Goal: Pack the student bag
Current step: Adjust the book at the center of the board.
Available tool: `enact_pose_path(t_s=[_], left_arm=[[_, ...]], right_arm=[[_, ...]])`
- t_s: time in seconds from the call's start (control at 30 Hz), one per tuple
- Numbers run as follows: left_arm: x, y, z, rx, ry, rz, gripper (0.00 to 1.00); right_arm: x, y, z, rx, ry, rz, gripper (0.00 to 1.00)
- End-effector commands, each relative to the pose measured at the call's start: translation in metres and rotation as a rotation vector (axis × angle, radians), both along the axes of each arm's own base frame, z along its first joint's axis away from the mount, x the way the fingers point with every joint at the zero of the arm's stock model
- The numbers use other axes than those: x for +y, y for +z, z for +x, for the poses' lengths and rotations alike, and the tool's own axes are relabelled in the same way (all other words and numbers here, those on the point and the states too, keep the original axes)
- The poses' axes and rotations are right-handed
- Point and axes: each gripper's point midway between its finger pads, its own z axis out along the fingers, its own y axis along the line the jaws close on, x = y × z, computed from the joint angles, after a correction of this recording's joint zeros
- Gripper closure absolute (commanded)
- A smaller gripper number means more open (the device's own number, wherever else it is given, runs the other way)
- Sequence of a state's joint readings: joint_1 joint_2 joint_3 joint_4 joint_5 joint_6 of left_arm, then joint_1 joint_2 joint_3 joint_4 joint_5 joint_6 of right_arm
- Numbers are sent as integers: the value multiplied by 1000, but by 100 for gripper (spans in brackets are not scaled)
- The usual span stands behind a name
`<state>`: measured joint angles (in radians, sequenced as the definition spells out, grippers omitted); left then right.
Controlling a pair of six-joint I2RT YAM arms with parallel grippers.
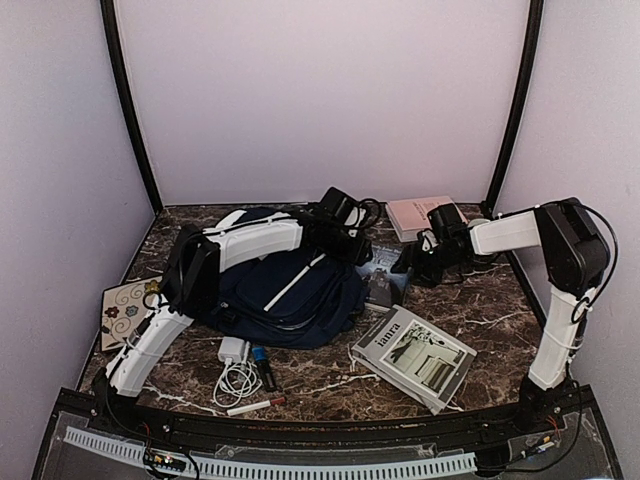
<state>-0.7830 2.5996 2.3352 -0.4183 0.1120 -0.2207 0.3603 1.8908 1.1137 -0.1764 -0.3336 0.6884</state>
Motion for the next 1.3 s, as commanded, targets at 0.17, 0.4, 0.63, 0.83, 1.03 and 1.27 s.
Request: enact_pose_path(t_s=[0.17,0.4,0.63,0.83,1.03,1.27], left_arm=[[53,-86,-15,305,131,132,47],[40,-88,-28,375,79,50,48],[31,-66,-27,334,47,-39,54],[27,-44,-24,291,14,-94,54],[34,-49,-30,317,2,-98,55],[35,-45,-52,342,-52,-155,55]], right_arm=[[37,23,10,-49,18,150,38],[54,46,13,-86,40,219,40],[87,104,13,-178,129,317,44],[98,148,9,-246,140,389,45],[94,141,-4,-229,106,378,45],[105,112,-45,-167,93,398,45]])
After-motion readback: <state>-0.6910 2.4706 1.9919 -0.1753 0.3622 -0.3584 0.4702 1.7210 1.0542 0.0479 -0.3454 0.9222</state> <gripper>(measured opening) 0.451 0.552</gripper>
